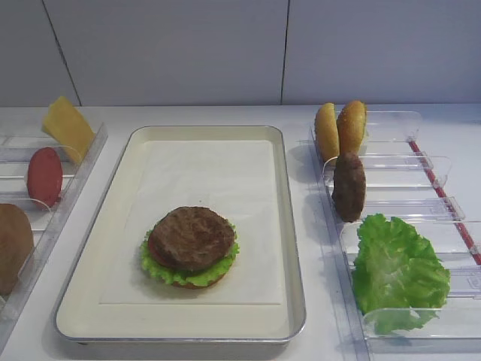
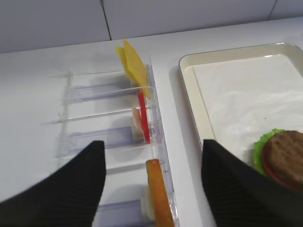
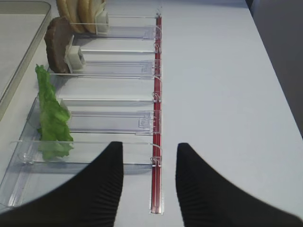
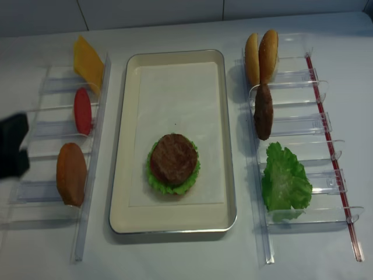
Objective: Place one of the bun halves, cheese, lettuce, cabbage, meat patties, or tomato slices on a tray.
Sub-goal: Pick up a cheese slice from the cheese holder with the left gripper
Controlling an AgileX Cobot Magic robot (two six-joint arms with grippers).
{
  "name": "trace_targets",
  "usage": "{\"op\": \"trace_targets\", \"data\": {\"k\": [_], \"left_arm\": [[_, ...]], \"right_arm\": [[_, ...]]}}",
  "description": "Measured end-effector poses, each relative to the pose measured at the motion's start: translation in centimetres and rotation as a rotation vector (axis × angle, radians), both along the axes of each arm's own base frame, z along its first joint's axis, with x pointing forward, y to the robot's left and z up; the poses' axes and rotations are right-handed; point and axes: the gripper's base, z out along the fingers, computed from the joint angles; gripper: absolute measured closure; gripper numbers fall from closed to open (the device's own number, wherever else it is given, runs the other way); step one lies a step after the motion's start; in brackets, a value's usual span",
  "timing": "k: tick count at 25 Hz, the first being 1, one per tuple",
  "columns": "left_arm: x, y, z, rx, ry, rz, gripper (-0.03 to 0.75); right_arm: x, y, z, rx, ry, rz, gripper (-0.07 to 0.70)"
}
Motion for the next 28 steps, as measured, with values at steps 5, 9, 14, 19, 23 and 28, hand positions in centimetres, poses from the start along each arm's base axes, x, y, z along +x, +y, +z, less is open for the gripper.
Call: {"op": "trace_targets", "data": {"k": [5, 9, 14, 19, 23, 28], "left_arm": [[7.0, -0.4, 1.8, 0.002, 0.09, -0.004, 0.335], [10.5, -0.7, 2.0, 0.005, 0.139, -0.007, 0.376], [15.9, -1.0, 1.7, 0.034, 0.191, -0.027, 0.402], [20.9, -1.3, -0.3, 0.059, 0.29, -0.046, 0.405], [24.5, -1.5, -2.4, 0.073, 0.352, -0.059, 0.408], [28.0, -1.2, -4.3, 0.072, 0.383, -0.049, 0.416]], "right_arm": [[0.0, 0.0, 0.0, 0.0, 0.0, 0.0, 0.33], [0.0, 0.0, 0.0, 0.0, 0.0, 0.0, 0.33], [0.0, 0.0, 0.0, 0.0, 0.0, 0.0, 0.33], [0.0, 0.0, 0.0, -0.002, 0.0, 0.001, 0.33], [0.0, 0.0, 0.0, -0.003, 0.0, 0.002, 0.33], [0.0, 0.0, 0.0, -0.003, 0.0, 0.002, 0.33]]}}
